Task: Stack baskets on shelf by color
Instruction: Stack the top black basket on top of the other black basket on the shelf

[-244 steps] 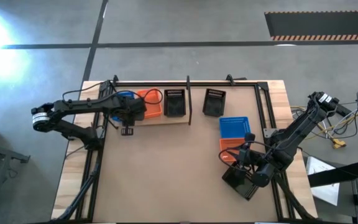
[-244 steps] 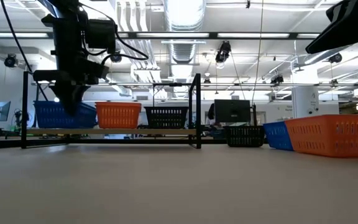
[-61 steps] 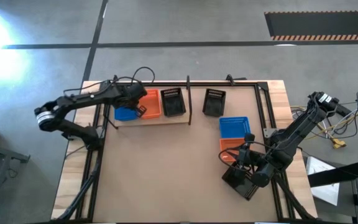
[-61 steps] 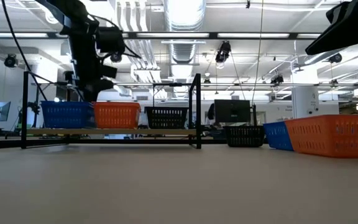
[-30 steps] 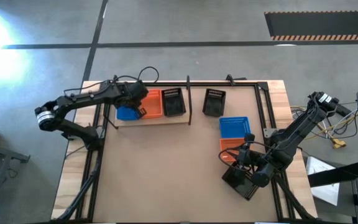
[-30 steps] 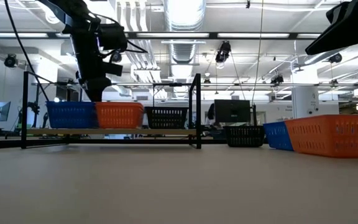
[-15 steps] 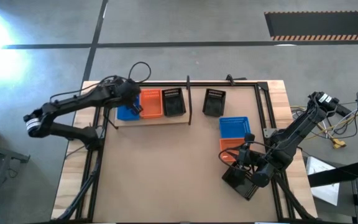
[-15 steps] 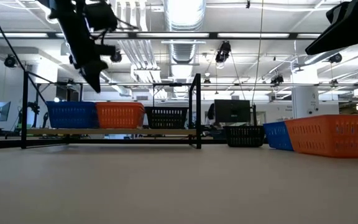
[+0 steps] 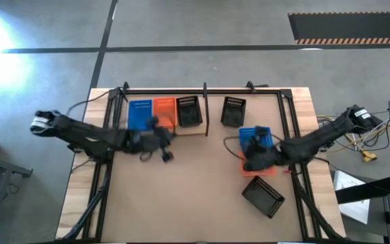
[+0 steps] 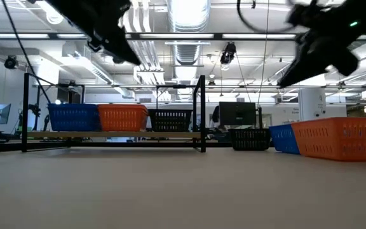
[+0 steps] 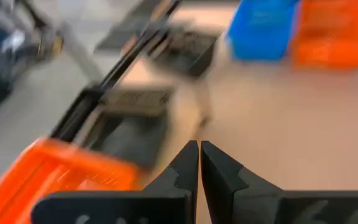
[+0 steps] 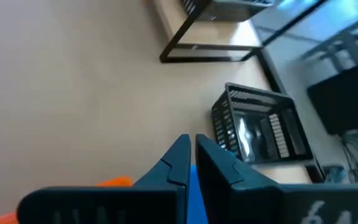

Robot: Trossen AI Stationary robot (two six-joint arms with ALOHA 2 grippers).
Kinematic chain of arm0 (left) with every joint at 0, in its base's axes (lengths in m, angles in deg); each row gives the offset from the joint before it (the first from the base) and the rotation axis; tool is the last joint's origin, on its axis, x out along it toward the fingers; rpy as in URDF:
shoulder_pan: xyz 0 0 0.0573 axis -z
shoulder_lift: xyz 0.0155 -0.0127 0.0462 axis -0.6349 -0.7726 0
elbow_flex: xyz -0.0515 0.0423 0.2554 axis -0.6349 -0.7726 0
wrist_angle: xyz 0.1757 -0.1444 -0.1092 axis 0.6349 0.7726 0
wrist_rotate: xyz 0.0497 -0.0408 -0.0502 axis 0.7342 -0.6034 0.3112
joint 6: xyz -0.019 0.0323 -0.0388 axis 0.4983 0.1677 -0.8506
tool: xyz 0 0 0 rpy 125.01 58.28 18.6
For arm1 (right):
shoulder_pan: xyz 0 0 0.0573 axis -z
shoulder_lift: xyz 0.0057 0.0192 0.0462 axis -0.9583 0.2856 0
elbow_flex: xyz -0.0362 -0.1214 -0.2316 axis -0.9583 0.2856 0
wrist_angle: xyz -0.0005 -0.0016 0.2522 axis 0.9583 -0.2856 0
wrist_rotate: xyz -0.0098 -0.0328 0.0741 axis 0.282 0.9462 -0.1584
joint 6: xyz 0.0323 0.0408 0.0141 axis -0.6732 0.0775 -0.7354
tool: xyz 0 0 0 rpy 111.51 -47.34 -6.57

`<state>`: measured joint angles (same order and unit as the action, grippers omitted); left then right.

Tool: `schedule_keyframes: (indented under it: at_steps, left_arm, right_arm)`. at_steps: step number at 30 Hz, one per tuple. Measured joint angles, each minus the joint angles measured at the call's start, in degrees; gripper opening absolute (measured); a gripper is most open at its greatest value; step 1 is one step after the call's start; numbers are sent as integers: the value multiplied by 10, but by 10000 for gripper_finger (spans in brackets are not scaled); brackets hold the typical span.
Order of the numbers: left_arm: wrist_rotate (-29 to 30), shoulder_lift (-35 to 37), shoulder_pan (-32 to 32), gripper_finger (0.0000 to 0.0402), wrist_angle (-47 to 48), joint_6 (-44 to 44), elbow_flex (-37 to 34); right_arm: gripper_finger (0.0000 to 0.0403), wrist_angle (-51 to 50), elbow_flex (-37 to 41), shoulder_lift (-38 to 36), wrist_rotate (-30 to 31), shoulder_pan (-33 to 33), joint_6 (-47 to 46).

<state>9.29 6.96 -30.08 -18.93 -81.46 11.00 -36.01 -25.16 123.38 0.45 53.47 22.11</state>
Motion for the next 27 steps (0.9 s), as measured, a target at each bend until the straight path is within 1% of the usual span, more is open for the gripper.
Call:
schedule_keyframes:
  at_steps: [3, 6, 10, 12, 14, 17, 20, 27]
  left_arm:
    - [48, -54, 69, 1, -141, 3, -21]
    - [70, -116, 120, 1, -228, 4, -20]
    - [103, -195, 158, 1, -280, -1, -5]
    - [121, -228, 162, 1, -280, -24, 5]
    - [126, -251, 157, 1, -279, -52, 7]
    - [127, -273, 146, 1, -280, -89, 9]
    - [127, -279, 142, 1, -280, -103, 7]
    - [126, -272, 143, 1, -279, -105, 5]
  right_arm:
    - [22, 67, 0, 0, -101, 104, 123]
    - [34, 122, 0, 0, -201, 215, 201]
    - [62, 146, 0, 10, -323, 364, 238]
    - [80, 145, 0, 25, -386, 422, 258]
    - [96, 146, 0, 50, -435, 462, 282]
    - [112, 168, 0, 93, -456, 492, 306]
    - [118, 198, 0, 137, -457, 494, 330]
    - [101, 200, -37, 224, -457, 494, 345]
